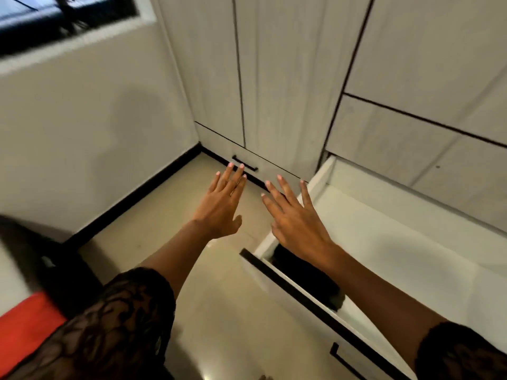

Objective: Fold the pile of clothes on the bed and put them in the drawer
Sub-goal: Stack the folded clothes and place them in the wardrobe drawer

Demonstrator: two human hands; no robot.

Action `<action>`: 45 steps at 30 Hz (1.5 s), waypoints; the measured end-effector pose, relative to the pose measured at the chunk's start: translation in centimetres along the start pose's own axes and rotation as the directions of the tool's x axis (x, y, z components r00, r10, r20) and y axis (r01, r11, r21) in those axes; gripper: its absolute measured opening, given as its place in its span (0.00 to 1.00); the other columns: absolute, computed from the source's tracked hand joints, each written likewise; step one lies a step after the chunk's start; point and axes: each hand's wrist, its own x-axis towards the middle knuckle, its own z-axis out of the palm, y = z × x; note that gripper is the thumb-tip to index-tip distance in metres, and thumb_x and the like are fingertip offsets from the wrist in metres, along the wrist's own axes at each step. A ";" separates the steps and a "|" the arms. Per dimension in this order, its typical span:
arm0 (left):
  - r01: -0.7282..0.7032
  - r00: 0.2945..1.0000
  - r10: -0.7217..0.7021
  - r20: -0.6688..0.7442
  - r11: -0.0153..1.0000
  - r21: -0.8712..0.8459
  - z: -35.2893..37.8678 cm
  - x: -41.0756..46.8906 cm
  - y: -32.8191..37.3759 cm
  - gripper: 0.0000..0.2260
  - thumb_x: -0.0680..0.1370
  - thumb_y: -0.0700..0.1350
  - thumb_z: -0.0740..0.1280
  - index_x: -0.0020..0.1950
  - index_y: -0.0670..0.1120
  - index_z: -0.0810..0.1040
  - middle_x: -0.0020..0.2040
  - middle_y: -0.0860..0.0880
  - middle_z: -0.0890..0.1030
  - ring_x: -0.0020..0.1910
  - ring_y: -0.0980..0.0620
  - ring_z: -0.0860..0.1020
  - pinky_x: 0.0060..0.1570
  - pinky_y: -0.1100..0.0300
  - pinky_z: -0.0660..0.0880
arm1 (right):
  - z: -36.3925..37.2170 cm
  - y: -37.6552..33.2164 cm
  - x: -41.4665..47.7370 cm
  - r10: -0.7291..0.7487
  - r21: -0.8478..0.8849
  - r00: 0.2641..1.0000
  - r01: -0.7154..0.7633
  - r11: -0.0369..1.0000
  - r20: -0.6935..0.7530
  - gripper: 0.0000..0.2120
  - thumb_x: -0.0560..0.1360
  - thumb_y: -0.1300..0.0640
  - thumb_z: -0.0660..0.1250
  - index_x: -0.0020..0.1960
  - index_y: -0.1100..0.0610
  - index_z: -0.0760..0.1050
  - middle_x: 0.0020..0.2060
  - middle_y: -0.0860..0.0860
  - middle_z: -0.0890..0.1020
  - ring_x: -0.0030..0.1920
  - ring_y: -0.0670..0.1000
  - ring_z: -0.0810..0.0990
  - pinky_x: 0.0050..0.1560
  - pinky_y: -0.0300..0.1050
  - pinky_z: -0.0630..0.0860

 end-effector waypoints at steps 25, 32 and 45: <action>0.852 0.521 -0.853 -0.030 0.517 0.082 2.0 -46.1 -22.8 0.44 0.74 0.56 0.66 0.73 0.40 0.38 0.74 0.42 0.39 0.73 0.41 0.37 0.70 0.48 0.38 | -12.4 -46.8 15.2 -0.642 0.227 0.721 0.692 0.685 -0.262 0.46 0.53 0.46 0.81 0.66 0.62 0.72 0.67 0.58 0.72 0.68 0.60 0.69 0.63 0.62 0.67; 0.881 0.453 -0.890 0.059 0.456 0.126 10.8 -49.7 -24.6 0.47 0.73 0.64 0.64 0.74 0.39 0.40 0.75 0.39 0.42 0.74 0.41 0.42 0.71 0.47 0.44 | -3.7 -52.9 16.8 -0.897 -0.025 0.396 0.912 0.409 -0.197 0.48 0.57 0.47 0.77 0.72 0.62 0.62 0.70 0.57 0.69 0.70 0.58 0.68 0.69 0.61 0.59; 0.980 -0.089 -0.978 0.191 -0.120 -0.158 26.4 -48.4 -19.5 0.51 0.70 0.76 0.45 0.72 0.33 0.60 0.73 0.35 0.60 0.74 0.41 0.56 0.72 0.48 0.48 | 5.0 -64.9 17.1 -0.947 -0.510 -0.321 0.811 -0.286 0.021 0.39 0.69 0.51 0.55 0.76 0.59 0.42 0.76 0.50 0.53 0.76 0.52 0.52 0.73 0.61 0.39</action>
